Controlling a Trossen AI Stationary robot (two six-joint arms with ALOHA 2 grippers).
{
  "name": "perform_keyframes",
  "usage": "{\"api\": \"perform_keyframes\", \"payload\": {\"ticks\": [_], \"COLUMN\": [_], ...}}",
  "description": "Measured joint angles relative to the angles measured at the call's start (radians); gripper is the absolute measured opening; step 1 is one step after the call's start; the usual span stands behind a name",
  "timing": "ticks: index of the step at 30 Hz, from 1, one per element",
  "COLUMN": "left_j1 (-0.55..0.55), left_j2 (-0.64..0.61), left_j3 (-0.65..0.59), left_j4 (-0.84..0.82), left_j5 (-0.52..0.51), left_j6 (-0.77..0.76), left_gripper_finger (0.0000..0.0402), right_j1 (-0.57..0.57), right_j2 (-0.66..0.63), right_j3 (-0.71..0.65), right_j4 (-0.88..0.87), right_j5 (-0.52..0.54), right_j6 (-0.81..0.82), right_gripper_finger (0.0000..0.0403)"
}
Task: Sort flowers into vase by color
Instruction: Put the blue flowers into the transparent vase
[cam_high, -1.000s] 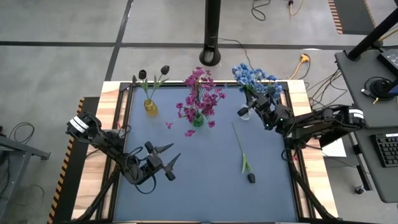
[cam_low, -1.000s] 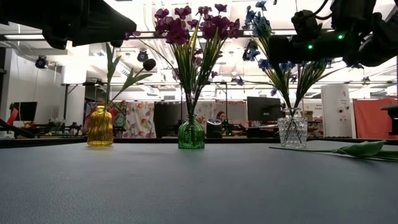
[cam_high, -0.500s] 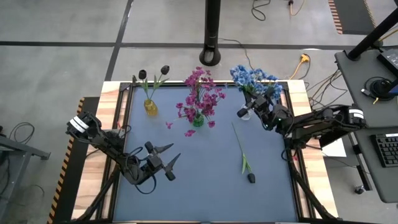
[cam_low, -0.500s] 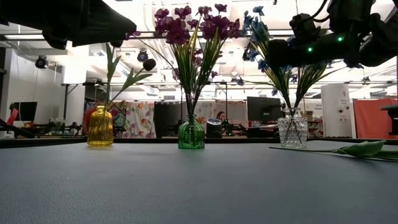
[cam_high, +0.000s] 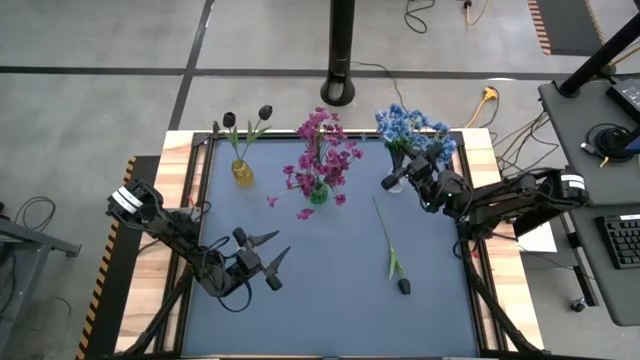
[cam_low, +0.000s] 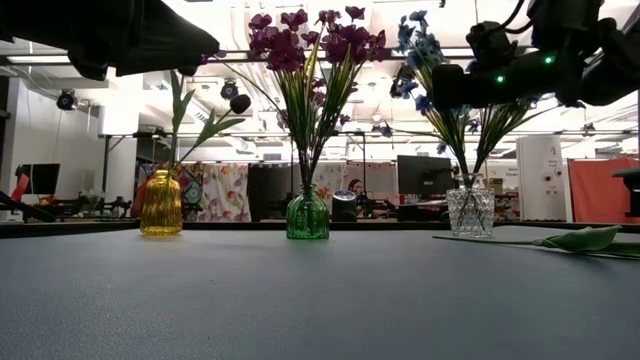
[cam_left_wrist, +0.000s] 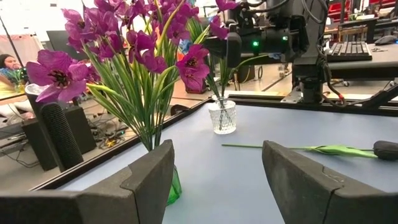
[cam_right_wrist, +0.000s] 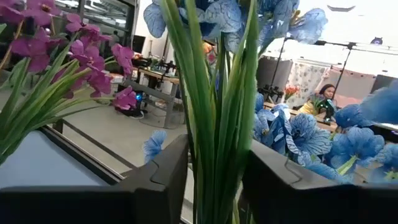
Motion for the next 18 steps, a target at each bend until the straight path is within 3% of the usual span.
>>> {"api": "perform_keyframes", "payload": {"ticks": [18], "left_j1": [0.0], "left_j2": [0.0], "left_j3": [0.0], "left_j4": [-0.022], "left_j5": [0.0], "left_j6": [-0.018], "left_gripper_finger": [0.0227], "right_j1": [0.216], "right_j2": [-0.001], "right_j3": [0.042], "right_j4": [-0.001], "right_j5": [0.299], "right_j6": [-0.161], "right_gripper_finger": [0.0212]}}
